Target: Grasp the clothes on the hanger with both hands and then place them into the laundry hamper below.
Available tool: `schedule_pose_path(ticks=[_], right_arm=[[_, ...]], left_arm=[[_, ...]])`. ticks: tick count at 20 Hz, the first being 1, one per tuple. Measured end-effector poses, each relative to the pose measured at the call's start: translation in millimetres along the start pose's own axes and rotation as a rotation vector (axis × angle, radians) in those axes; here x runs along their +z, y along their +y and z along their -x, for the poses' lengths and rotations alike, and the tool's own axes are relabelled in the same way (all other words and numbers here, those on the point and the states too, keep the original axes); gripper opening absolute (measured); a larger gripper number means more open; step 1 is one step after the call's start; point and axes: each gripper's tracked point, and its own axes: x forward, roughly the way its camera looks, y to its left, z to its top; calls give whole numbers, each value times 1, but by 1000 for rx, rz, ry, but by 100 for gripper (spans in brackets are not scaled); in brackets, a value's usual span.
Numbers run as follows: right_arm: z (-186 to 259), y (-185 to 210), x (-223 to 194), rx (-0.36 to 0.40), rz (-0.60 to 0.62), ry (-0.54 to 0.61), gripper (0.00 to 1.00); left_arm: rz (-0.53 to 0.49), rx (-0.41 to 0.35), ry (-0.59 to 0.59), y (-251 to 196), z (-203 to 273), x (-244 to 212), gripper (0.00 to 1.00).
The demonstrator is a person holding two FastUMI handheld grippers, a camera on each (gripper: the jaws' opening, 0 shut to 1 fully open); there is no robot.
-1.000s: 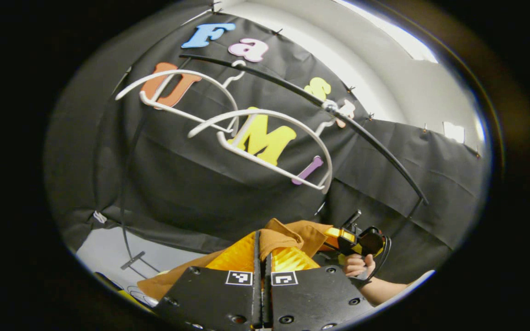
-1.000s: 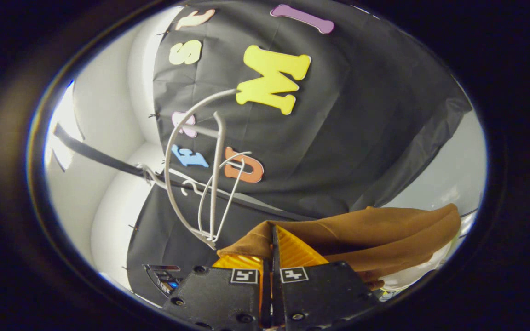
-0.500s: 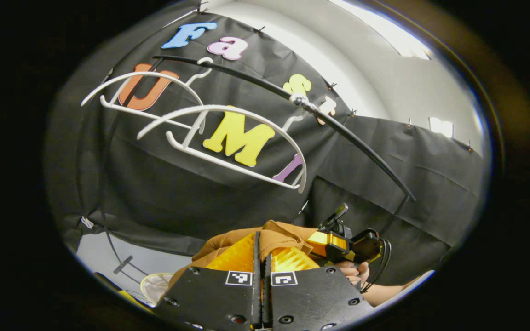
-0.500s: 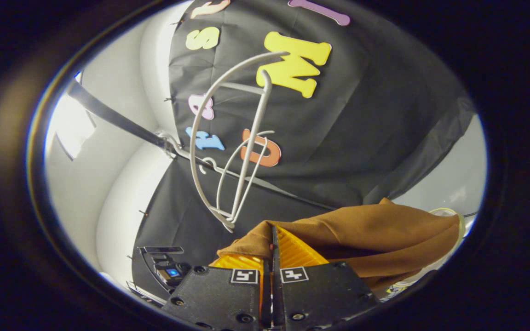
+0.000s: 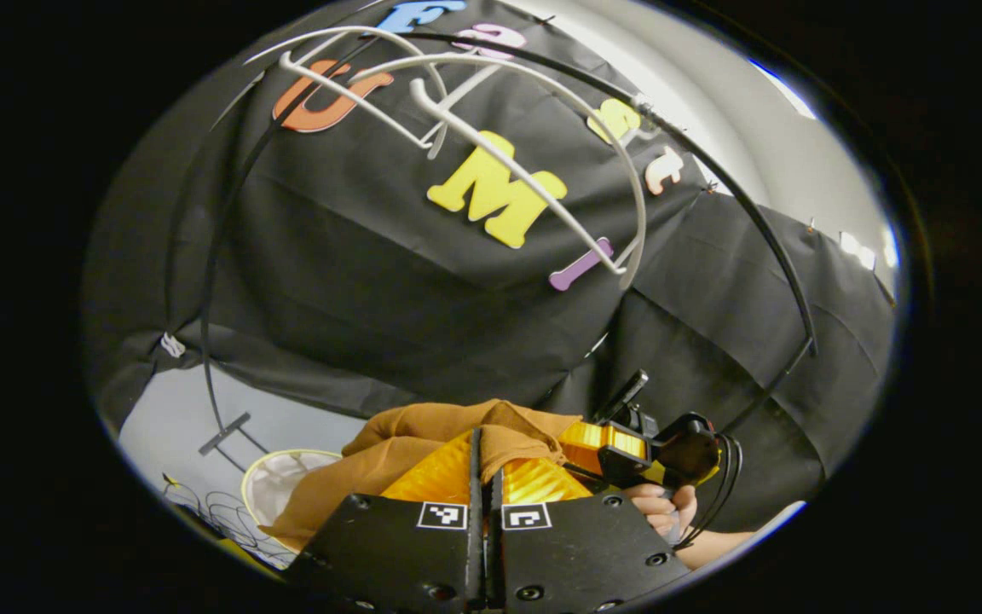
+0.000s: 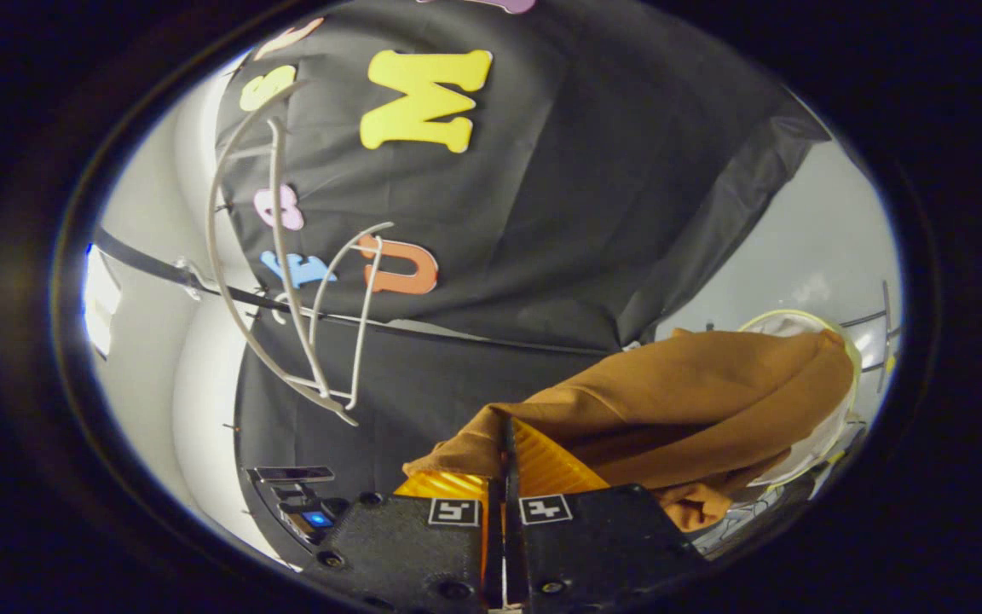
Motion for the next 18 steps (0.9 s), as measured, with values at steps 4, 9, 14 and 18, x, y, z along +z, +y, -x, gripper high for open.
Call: schedule_pose_path(ticks=[4, 9, 14, 18], right_arm=[[-15, -41, -16, -121, -13, 57, 5], [-23, -100, -20, -335, -7, 73, 5], [-21, -127, -34, -467, 26, 131, 6], [-15, -147, -26, -561, 24, 117, 11]], left_arm=[[5, 93, 94, 17, -3, -16, 1], [25, 224, 218, 35, 0, -39, 2], [41, 338, 312, 53, 8, -58, 3], [88, 385, 370, 58, 8, -70, 15]])
